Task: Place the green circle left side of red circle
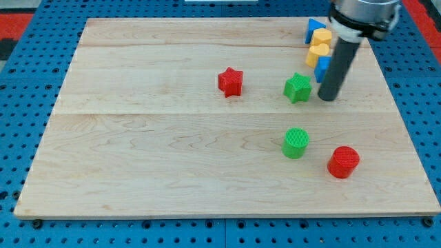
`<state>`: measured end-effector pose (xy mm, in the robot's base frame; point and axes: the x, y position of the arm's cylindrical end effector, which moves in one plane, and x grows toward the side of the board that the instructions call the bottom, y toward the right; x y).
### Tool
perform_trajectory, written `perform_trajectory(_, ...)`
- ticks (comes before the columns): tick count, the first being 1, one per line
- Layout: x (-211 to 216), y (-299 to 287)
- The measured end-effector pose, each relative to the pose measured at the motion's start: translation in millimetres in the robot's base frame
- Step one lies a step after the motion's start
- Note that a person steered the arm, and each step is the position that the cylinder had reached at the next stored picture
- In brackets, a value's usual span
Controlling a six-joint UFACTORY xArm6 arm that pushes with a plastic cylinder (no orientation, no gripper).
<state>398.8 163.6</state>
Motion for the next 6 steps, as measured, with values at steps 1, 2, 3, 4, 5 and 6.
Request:
perform_trajectory(1,-12,-83)
perform_trajectory(2,-22,-152)
perform_trajectory(3,24,-27)
perform_trajectory(4,71,24)
perform_trajectory(5,99,-52)
perform_trajectory(6,125,-86)
